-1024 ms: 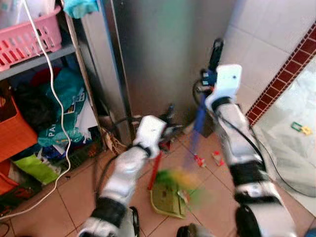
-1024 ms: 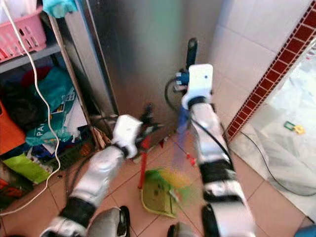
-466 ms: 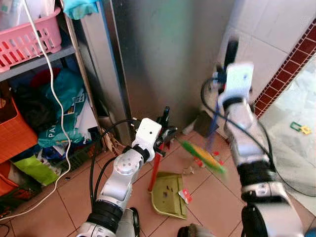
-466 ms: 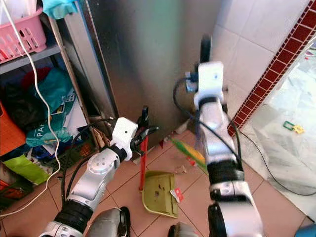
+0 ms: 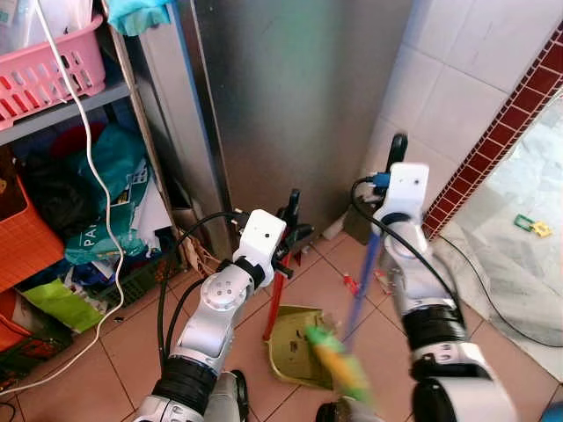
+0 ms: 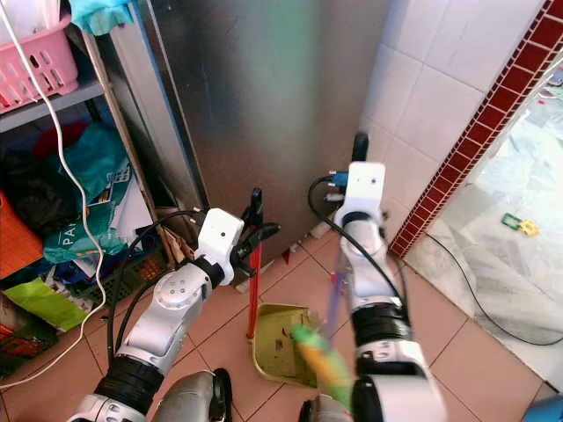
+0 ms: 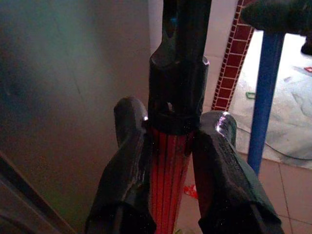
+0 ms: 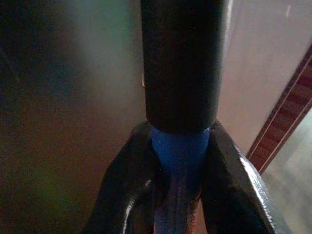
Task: Sweep floor
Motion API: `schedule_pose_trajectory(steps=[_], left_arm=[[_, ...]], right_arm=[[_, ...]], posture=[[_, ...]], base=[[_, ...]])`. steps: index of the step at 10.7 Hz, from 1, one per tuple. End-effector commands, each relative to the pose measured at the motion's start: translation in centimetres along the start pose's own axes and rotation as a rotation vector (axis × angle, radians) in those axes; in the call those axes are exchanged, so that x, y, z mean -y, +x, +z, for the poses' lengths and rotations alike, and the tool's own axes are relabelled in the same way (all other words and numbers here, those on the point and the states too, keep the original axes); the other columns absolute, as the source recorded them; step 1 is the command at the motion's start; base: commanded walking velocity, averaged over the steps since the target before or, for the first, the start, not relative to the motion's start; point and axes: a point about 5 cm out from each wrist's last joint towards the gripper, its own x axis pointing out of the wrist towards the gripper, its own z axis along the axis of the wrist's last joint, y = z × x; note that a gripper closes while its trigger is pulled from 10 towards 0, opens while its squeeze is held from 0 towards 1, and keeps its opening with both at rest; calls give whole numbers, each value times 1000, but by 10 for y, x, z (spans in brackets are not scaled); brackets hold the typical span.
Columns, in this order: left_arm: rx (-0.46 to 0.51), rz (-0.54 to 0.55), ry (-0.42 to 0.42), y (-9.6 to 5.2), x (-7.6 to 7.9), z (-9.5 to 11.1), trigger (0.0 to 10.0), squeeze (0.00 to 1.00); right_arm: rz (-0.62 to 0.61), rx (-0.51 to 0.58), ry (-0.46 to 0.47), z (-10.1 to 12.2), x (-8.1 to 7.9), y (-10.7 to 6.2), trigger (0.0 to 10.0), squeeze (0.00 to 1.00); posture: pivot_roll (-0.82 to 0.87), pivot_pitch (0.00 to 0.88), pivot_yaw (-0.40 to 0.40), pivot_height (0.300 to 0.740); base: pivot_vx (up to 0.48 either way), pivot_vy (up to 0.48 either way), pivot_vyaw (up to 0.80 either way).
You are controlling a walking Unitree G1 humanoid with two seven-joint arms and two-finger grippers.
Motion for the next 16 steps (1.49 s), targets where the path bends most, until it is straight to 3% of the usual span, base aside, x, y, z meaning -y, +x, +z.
schedule_pose_trajectory(steps=[1, 2, 3, 5, 7, 9, 11, 13, 14, 16], left_arm=[[0, -7, 1, -1, 2, 1, 10000, 0], [-5, -7, -2, -1, 2, 0, 10000, 0], [-10, -8, -3, -1, 2, -1, 10000, 0], [-10, -11, -1, -1, 1, 0, 10000, 0], [-14, -30, 8, 1, 5, 0, 10000, 0], [11, -18, -3, -2, 4, 3, 10000, 0], [55, 6, -28, -8, -2, 11, 10000, 0], [67, -2, -37, -12, -4, 13, 10000, 0], [64, -7, -34, -16, -5, 12, 10000, 0], [59, -6, -35, -22, -8, 11, 10000, 0]], right_arm=[[24, -5, 162, 11, -8, 3, 10000, 0], [107, 75, 233, 34, -19, 5, 10000, 0], [165, 143, 235, 53, -24, 5, 10000, 0], [238, 291, 99, 84, -27, 4, 10000, 0], [187, 455, -107, 107, -11, 3, 10000, 0], [84, 471, -184, 100, 7, 1, 10000, 0], [6, 384, -216, 69, 24, -3, 10000, 0], [-21, 342, -219, 52, 35, -3, 10000, 0], [-58, 266, -166, 36, 46, -2, 10000, 0], [-95, 239, -157, 28, 54, -5, 10000, 0]], posture=[[15, 55, 7, 740], [12, 56, 10, 740], [12, 56, 10, 740], [6, 54, 13, 740], [4, 54, 13, 740], [4, 55, 16, 740], [3, 53, 17, 740], [0, 49, 21, 740], [-1, 48, 21, 740], [0, 42, 22, 740]], base=[[0, 0, 0], [0, 0, 0], [0, 0, 0], [0, 0, 0], [0, 0, 0], [0, 0, 0], [0, 0, -400], [0, 0, -800], [0, 0, -800], [0, 0, -800]])
